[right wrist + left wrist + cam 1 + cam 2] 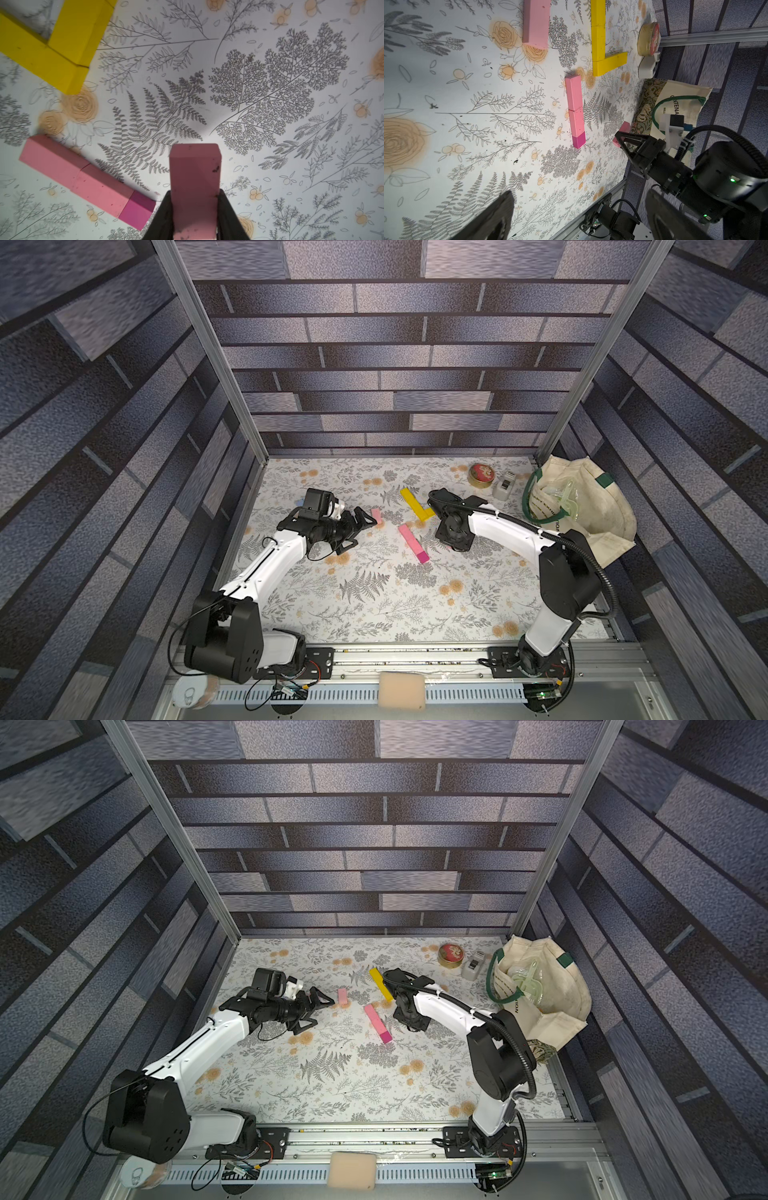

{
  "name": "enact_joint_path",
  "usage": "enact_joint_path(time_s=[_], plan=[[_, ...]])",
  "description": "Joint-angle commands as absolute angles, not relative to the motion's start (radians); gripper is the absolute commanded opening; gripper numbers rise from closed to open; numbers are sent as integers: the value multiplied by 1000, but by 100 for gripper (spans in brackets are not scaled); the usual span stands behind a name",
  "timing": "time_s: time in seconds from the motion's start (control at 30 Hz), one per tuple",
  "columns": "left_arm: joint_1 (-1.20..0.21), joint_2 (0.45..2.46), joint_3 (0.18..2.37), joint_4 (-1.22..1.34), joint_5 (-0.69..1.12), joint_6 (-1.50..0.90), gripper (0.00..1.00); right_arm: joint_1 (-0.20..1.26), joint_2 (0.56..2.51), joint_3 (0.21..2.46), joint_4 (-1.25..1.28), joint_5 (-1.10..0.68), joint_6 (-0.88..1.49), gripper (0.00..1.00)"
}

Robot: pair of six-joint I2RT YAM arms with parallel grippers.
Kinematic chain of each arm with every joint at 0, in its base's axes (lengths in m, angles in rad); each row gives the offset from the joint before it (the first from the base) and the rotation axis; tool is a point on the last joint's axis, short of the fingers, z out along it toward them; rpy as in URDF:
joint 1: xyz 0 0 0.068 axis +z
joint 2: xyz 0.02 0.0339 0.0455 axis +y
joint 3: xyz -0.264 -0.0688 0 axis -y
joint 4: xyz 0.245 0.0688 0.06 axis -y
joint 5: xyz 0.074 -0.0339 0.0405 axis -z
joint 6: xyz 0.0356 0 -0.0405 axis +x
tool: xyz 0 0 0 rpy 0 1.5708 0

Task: Assemble the letter v with building blocks
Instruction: Assemble the building block at the center of the board.

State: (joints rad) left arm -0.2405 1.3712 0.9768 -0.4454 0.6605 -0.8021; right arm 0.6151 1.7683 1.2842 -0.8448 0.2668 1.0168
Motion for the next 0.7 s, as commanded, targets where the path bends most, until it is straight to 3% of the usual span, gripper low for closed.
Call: enact_joint_path(time_s=[0.0,0.4,0.57,0.67], plan=[[-269,1432,1091,-618,659,-680,100,592,1811,1304,-782,226,1069,22],[-279,1518,1119,-688,653,-581,100,584,1948,1352,-778,175,1229,24],[-267,1520,1108,-687,656,-577,100,584,1951,1332,-772,171,1261,31],[-270,1522,1109,-689,657,-575,100,584,1956,1339,-773,169,1242,41]])
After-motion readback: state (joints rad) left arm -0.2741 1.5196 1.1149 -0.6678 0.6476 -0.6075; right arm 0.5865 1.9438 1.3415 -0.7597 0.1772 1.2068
